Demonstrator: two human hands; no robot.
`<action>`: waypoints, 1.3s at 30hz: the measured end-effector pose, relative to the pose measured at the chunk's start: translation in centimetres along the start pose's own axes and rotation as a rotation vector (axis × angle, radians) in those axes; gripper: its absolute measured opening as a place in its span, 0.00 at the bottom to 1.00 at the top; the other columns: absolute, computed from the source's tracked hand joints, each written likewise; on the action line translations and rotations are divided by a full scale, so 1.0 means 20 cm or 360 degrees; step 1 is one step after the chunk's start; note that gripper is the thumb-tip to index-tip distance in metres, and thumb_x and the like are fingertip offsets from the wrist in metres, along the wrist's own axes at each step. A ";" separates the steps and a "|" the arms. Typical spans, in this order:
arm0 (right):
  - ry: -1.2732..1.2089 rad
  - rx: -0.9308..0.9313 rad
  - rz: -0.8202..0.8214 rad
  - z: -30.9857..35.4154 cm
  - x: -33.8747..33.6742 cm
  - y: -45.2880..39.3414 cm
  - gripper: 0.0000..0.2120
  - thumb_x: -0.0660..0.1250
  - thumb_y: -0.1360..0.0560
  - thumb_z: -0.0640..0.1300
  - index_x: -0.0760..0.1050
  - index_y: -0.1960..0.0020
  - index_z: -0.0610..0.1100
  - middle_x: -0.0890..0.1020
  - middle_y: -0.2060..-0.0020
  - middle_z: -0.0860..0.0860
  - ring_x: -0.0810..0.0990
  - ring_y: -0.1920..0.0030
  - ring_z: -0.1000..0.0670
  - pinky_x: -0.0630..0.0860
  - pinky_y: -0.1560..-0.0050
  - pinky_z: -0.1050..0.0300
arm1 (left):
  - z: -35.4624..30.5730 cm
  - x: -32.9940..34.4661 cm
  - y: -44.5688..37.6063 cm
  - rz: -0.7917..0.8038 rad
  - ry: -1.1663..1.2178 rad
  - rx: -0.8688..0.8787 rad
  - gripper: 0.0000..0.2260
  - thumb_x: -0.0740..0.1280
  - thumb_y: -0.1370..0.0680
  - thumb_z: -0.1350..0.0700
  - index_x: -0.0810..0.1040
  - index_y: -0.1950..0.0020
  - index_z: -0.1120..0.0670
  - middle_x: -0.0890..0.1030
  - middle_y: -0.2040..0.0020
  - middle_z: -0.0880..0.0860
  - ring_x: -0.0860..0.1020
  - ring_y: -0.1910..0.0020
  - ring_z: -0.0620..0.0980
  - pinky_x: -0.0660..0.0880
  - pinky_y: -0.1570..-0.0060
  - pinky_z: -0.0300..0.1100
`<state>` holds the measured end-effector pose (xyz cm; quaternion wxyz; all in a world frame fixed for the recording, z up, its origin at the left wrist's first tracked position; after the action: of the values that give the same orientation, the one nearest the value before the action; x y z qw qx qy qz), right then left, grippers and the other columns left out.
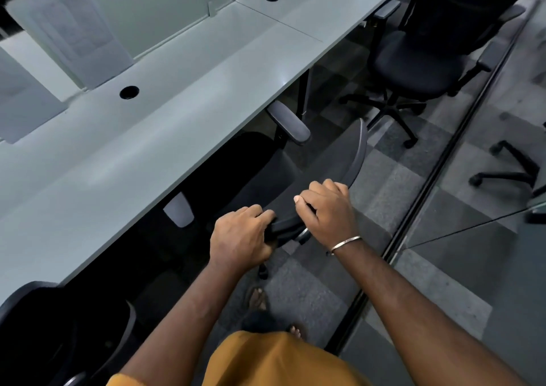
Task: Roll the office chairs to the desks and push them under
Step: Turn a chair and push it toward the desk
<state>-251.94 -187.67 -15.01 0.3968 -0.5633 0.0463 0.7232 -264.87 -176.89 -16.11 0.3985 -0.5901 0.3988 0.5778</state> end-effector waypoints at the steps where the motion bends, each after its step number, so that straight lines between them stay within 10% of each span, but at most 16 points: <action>1: -0.0001 -0.0013 0.0004 -0.03 0.01 -0.06 0.16 0.67 0.20 0.49 0.73 0.65 0.48 0.67 0.67 0.56 0.67 0.61 0.51 0.68 0.50 0.50 | -0.01 -0.01 -0.05 -0.0046 -0.0005 0.0001 0.14 0.65 0.26 0.36 0.80 0.52 0.44 0.76 0.61 0.45 0.78 0.62 0.46 0.62 0.69 0.41; 22: 0.0153 0.0110 -0.0048 -0.61 0.34 -1.42 0.21 0.62 0.21 0.48 0.60 0.70 0.48 0.65 0.73 0.53 0.66 0.67 0.47 0.58 0.58 0.53 | 0.14 -0.03 -1.47 -0.0243 0.0222 0.0136 0.16 0.63 0.26 0.35 0.73 0.58 0.47 0.73 0.64 0.46 0.77 0.65 0.49 0.58 0.72 0.42; 39: -0.0107 -0.0528 0.0113 -0.91 0.44 -2.02 0.17 0.65 0.21 0.50 0.70 0.68 0.47 0.70 0.70 0.51 0.70 0.66 0.46 0.64 0.62 0.49 | 0.13 -0.03 -2.01 -0.0293 0.0093 -0.0231 0.14 0.70 0.30 0.40 0.76 0.59 0.49 0.73 0.65 0.48 0.77 0.66 0.51 0.58 0.71 0.41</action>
<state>-212.96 -165.01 -13.66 0.2739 -0.5946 -0.0673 0.7529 -228.45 -159.91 -15.23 0.3943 -0.6681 0.3115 0.5487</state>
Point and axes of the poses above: each hand's wrist, its own y-axis away from the middle knuckle, its own x-axis out of the palm, z = x × y, the point moved 9 cm from there along -y, towards the middle knuckle
